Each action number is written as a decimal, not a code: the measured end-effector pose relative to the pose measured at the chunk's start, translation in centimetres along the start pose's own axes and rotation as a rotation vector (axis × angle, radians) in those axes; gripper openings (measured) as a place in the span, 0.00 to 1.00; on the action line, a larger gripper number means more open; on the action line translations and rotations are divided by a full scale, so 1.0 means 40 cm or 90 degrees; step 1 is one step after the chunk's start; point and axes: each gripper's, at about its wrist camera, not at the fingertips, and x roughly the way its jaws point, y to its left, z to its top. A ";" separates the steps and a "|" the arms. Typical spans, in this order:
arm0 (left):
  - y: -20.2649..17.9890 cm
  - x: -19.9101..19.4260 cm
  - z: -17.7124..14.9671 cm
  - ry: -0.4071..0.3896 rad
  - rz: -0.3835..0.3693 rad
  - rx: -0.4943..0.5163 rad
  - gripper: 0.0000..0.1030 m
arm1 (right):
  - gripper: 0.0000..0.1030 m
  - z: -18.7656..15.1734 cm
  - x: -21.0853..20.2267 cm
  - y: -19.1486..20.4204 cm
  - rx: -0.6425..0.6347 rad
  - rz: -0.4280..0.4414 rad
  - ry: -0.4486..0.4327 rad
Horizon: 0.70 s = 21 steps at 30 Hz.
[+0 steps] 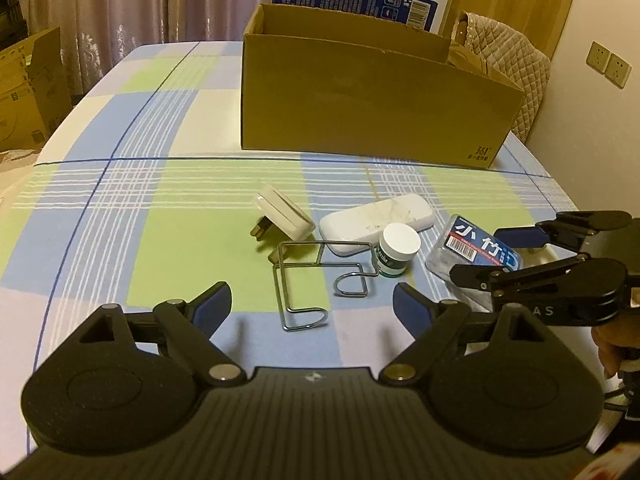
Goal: Organize rigid objects
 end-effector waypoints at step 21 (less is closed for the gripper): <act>-0.059 0.104 0.018 -0.013 0.050 0.039 0.76 | 0.56 -0.085 -0.078 -0.005 0.157 -0.006 0.003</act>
